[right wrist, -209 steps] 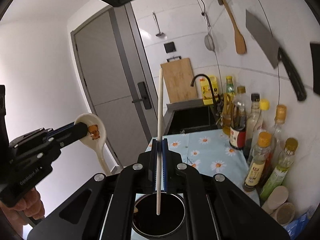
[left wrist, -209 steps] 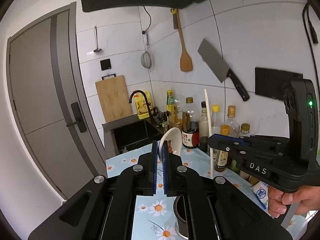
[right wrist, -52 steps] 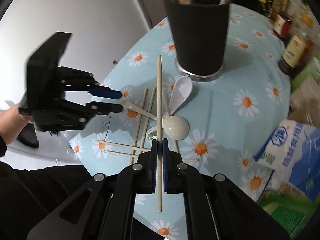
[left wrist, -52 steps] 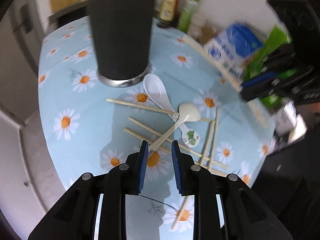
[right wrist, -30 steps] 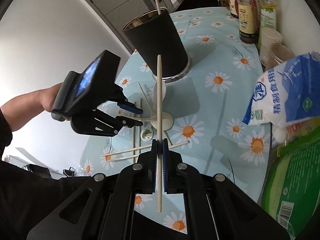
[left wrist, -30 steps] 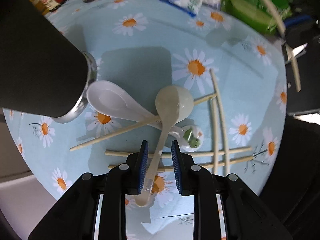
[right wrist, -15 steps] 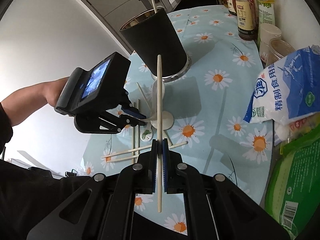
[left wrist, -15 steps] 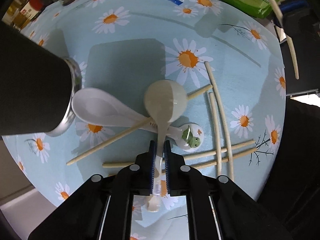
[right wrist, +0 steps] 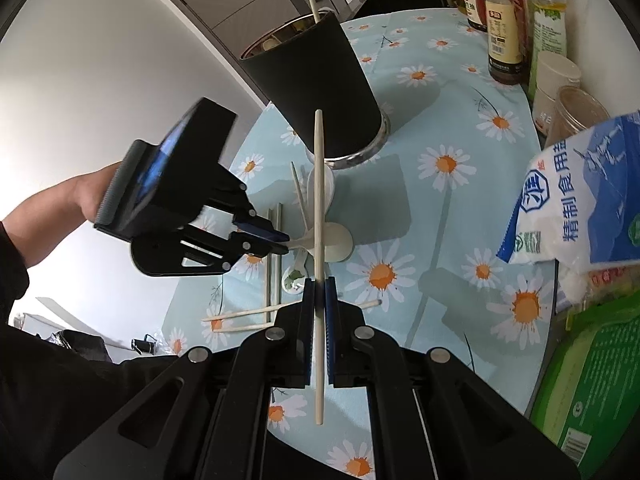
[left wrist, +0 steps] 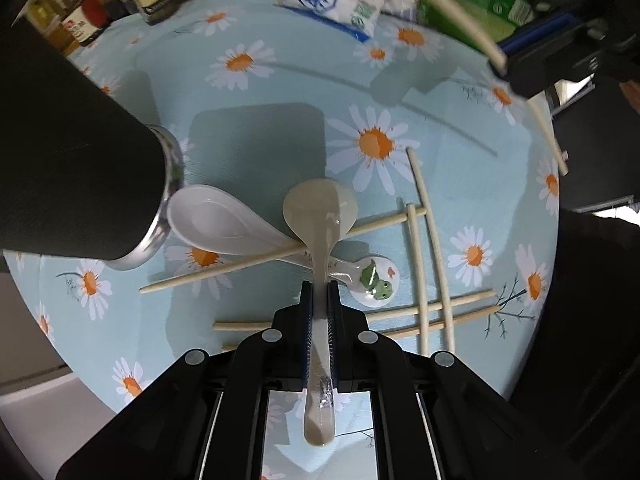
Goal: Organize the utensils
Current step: 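Lift the spoon and chopstick toward the black holder with both tools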
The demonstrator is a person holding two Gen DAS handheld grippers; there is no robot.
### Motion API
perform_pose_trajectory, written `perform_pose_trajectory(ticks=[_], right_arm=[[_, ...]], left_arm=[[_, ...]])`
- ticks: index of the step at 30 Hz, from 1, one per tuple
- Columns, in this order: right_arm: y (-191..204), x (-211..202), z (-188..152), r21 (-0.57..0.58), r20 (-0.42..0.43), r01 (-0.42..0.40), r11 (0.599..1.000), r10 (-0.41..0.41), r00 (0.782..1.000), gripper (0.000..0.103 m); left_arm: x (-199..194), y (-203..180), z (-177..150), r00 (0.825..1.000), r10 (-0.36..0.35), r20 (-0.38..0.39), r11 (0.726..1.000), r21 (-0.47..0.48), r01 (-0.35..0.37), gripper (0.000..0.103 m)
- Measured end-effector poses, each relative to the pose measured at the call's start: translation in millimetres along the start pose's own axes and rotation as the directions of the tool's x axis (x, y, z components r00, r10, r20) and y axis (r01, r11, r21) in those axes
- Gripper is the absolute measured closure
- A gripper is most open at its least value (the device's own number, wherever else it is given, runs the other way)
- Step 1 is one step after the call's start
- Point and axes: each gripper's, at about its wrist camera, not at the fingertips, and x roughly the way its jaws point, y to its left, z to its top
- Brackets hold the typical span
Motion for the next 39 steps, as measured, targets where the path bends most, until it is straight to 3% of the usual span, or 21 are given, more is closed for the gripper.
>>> perform_pose_trajectory(ticks=[11, 17, 22, 27, 31, 39], right_arm=[[5.3, 14.1, 19.4, -0.047, -0.042, -0.038, 0.998, 0.036, 0.998, 0.097], [18.4, 21.4, 29.8, -0.095, -0.071, -0.060, 0.994, 0.053, 0.996, 0.097], [26.4, 25.5, 39.0, -0.115, -0.077, -0.081, 0.990, 0.073, 0.994, 0.097], [30.9, 28.8, 50.7, -0.123, -0.075, -0.106, 0.987, 0.097, 0.992, 0.097], [34.8, 27.1, 60.3, -0.135, -0.053, -0.114, 0.984, 0.108, 0.993, 0.097], [42.1, 14.0, 80.5, -0.140, 0.041, -0.126, 0.982, 0.133, 0.990, 0.097]], left_arm=[[-32.6, 2.4, -39.1, 0.993, 0.032, 0.118, 0.986, -0.169, -0.011, 0.097], [-50.8, -4.0, -64.3, 0.981, 0.038, 0.188, 0.960, -0.279, 0.017, 0.097], [-63.4, 1.9, -85.4, 0.960, 0.044, 0.277, 0.922, -0.381, 0.068, 0.097], [-87.1, 9.3, -100.5, 0.924, 0.085, 0.373, 0.872, -0.476, 0.112, 0.097], [-107.8, 8.3, -107.9, 0.883, 0.123, 0.453, 0.841, -0.520, 0.150, 0.097], [-147.7, 11.7, -120.6, 0.777, 0.211, 0.593, 0.789, -0.572, 0.222, 0.097]])
